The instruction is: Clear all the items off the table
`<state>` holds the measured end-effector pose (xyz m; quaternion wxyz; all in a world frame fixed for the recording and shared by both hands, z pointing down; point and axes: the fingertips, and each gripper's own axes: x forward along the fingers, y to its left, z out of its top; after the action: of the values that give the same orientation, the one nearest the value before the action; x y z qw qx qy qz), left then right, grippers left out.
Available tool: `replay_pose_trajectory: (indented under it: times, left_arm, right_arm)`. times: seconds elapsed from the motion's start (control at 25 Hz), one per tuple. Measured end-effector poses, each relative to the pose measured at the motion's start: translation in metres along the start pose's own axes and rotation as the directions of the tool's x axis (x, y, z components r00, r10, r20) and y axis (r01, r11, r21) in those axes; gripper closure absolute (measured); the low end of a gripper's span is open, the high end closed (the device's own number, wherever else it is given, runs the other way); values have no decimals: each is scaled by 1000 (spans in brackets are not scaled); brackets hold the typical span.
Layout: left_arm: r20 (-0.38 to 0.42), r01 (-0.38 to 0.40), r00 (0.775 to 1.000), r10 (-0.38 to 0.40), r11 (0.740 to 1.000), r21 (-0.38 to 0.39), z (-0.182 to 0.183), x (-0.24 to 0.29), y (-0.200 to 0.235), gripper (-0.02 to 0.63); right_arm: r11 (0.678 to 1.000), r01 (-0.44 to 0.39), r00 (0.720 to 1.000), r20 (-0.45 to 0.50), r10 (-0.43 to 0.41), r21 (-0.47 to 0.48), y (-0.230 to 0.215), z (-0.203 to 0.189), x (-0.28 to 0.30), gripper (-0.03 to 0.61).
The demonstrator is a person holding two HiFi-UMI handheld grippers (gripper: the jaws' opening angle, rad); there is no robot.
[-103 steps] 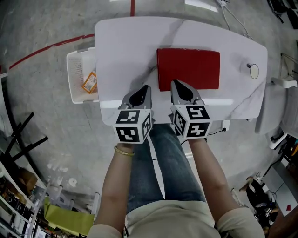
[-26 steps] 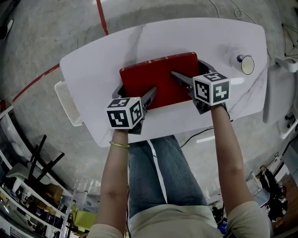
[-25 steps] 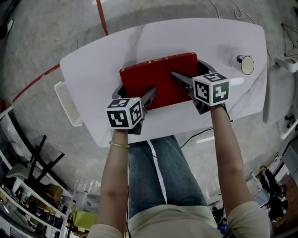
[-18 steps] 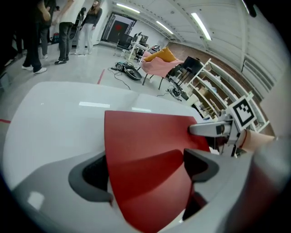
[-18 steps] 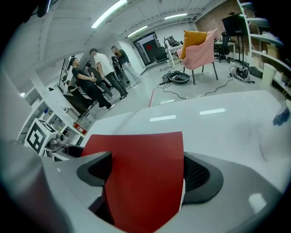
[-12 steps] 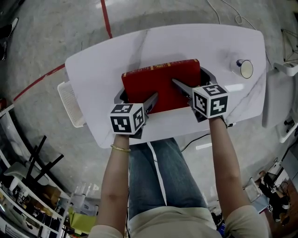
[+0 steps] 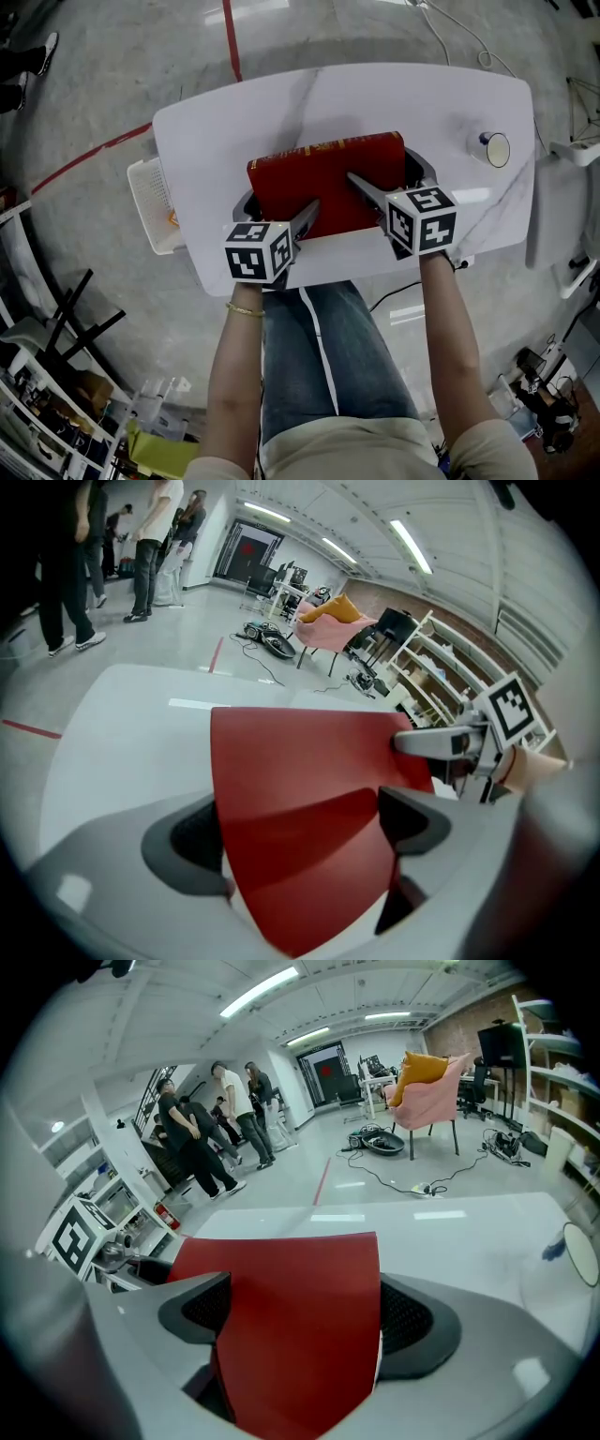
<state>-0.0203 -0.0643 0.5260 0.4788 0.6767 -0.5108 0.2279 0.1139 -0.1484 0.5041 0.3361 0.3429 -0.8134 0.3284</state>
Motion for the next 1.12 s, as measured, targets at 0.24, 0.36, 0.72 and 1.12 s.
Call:
replay_pose_trajectory:
  times: [0.24,0.36,0.72,1.12]
  left_arm:
    - [32,-7,999,7,1000,-5,-1,-23,11,114]
    - [43,-10,999,11,1000,-12,-3,-35,18,114]
    - [73,-31,997,34,999,-37,-17,-72,43,115]
    - [109,-53,992,62,996,-78,-28,-106,72,117]
  right_arm:
    - [1000,-5,1000,10,5,-15,26,6,-4,100]
    - [1000,-10,1000,14,10,-28,40,9,-4,98]
    - [998,-35,999,18,36,-56,85,10,-2,100]
    - [993,-62,998,16,64,-101,131,14,5,98]
